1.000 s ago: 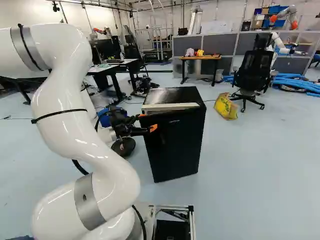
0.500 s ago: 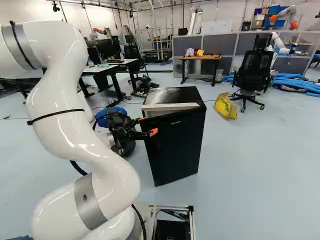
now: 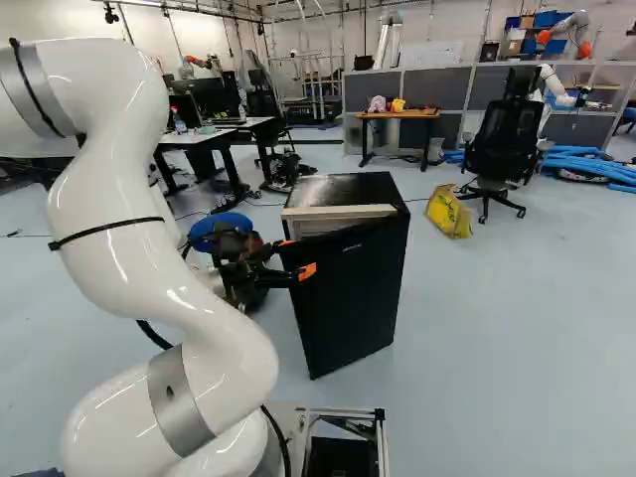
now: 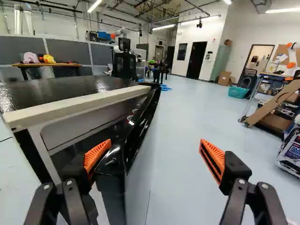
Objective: Grab a drink from the fridge
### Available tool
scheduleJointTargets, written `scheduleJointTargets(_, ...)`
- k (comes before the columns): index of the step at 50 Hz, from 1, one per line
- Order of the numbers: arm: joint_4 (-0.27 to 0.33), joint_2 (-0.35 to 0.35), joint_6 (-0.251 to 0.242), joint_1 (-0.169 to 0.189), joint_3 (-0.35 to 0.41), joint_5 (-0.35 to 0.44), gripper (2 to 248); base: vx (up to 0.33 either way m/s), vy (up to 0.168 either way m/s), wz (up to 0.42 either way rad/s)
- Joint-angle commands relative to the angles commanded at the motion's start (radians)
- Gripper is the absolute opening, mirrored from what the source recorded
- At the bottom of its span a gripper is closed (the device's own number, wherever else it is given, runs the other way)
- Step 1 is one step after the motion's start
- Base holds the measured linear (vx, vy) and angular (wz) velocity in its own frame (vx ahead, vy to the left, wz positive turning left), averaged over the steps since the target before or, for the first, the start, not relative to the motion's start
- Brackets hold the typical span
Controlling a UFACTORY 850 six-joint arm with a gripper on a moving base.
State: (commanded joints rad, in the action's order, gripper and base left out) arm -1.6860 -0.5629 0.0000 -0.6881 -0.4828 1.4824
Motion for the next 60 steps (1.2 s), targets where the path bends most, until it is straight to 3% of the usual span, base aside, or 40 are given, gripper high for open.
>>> scheduleJointTargets(20, -0.088, 0.000, 0.000, 0.029, -0.003, 0.000, 247, 0.000, 0.000, 0.000)
scheduleJointTargets(60, -0.284, -0.002, 0.000, 0.136, -0.036, -0.015, 247, 0.000, 0.000, 0.000)
